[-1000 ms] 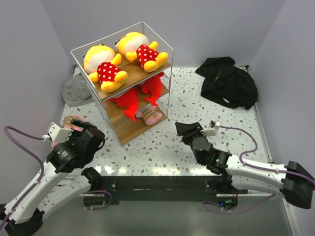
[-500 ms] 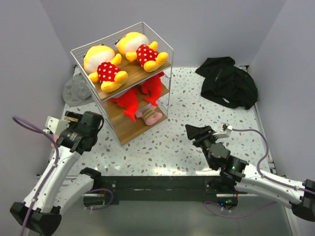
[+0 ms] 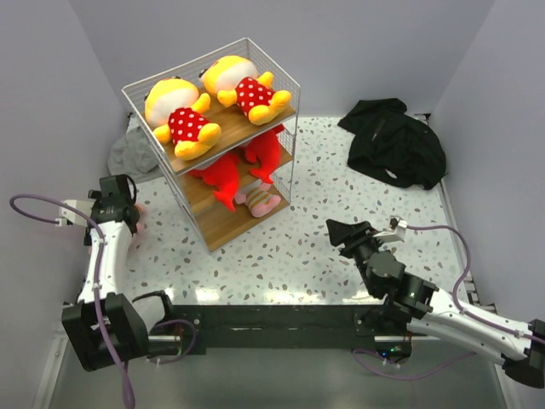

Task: Place and organize the stuffed toys onto the shelf

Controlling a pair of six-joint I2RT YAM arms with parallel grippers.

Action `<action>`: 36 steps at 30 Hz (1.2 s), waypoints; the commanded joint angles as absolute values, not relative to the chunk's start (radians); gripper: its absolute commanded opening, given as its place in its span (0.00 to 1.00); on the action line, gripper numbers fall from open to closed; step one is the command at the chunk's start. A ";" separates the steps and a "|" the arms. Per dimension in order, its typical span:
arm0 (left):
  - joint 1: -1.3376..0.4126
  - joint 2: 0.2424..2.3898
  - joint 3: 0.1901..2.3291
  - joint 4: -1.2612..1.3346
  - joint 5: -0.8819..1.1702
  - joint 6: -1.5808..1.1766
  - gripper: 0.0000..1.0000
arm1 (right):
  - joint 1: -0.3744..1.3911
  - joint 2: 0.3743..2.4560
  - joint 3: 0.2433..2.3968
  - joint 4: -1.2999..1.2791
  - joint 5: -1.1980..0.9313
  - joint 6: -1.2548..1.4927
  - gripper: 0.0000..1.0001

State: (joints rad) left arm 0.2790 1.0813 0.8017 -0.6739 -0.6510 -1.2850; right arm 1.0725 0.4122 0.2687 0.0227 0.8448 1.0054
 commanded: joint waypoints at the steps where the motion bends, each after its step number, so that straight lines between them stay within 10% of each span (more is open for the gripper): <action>1: 0.333 1.146 0.767 -0.597 -0.589 -1.288 0.96 | 1.077 0.425 0.264 0.026 0.893 0.954 0.60; 7: 0.429 1.229 0.693 -0.483 -0.467 -1.256 0.88 | 1.077 0.413 0.273 0.020 0.871 0.917 0.60; 15: 0.445 1.166 0.724 -0.453 -0.456 -1.181 0.01 | 1.075 0.350 0.284 -0.011 0.855 0.872 0.60; 36: 0.443 0.749 1.127 -0.235 -0.177 -0.907 0.00 | 1.075 0.477 0.813 -0.186 0.513 0.405 0.63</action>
